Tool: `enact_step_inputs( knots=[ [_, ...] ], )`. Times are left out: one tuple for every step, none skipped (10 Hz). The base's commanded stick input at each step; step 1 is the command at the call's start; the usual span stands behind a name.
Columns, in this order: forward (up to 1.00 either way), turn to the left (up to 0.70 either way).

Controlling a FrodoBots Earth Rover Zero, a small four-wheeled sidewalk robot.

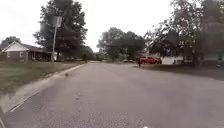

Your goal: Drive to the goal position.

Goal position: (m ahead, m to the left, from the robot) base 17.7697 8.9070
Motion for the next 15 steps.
enact_step_inputs(
  knots=[
    [0.7,0.0],
    [0.7,0.0],
    [0.7,0.0],
    [0.7,0.0],
    [0.7,0.16],
    [0.7,0.35],
    [0.7,0.35],
    [0.7,0.32],
    [0.7,0.14],
    [0.7,0.0],
    [0.7,0.0],
    [0.7,0.0],
    [0.7,0.0],
    [0.7,0.0],
    [0.7,0.0]
  ],
)
